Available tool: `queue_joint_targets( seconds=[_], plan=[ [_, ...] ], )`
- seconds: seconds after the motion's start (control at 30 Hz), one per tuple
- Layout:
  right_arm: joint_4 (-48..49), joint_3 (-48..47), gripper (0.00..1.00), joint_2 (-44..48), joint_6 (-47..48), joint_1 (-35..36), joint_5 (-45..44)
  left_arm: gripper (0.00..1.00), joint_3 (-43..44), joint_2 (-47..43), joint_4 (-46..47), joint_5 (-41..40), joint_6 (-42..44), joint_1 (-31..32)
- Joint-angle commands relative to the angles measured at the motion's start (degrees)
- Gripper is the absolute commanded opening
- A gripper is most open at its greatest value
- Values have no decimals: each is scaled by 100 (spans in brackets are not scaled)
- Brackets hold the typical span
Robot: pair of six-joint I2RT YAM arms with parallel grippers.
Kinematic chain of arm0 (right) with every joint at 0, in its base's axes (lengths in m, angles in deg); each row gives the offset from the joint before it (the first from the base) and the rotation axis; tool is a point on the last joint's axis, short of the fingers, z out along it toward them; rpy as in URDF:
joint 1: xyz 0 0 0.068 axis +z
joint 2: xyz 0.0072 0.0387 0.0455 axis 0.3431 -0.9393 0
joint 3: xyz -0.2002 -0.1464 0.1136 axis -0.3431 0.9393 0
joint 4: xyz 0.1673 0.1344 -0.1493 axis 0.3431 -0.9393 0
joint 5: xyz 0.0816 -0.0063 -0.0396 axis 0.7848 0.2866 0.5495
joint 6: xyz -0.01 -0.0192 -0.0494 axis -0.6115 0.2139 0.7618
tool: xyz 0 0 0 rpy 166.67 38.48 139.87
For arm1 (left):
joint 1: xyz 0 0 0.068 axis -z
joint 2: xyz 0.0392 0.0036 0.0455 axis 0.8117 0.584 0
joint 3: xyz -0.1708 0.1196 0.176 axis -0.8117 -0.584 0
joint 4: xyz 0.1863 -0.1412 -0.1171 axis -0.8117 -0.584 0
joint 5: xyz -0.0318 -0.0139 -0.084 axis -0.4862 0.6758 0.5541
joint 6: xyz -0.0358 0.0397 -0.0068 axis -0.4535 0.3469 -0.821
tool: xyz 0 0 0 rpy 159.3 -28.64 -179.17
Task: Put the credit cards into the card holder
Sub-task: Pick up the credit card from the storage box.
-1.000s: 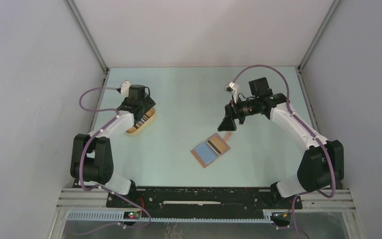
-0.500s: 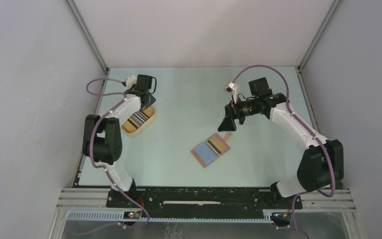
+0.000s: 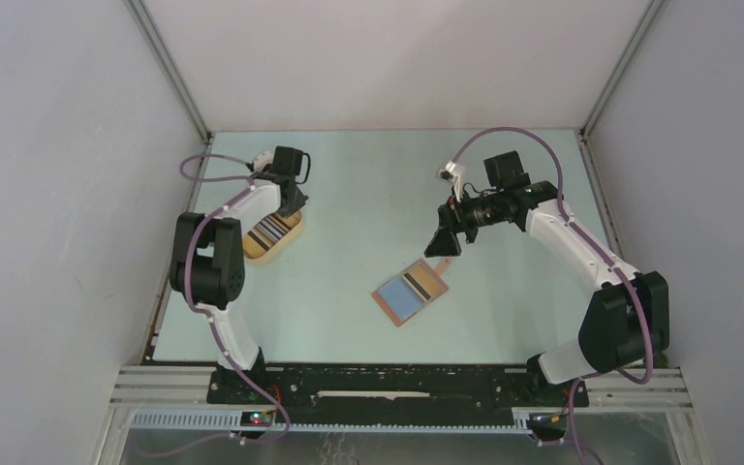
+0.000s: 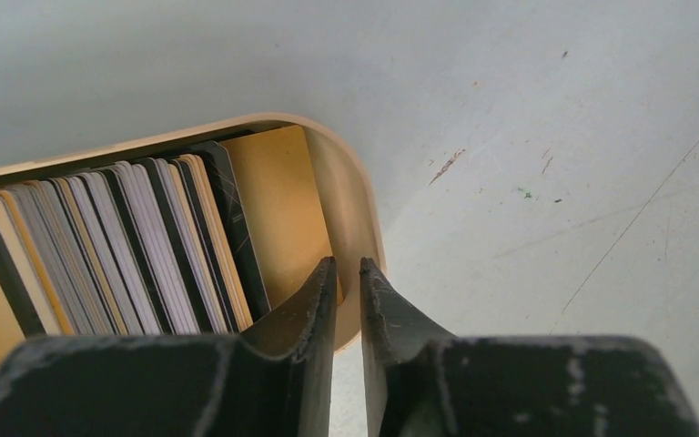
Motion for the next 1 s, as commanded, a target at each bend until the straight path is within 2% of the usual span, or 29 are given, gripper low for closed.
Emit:
queue_joint_targets(
  seconds=[0.0,0.27,0.63,0.97],
  plan=[
    [-22,-55,92,108,104,-22,79,19,295,84,97,181,11,-2],
    [-27,-55,92,126,114,-30,72,13,312,196,224,541,97,-2],
    [-40,-58,92,191,121,-75,93,4,207,294,738,1901,458,154],
    [-74,-56,92,252,140,-137,163,4,-101,-49,612,2088,593,516]
  ],
)
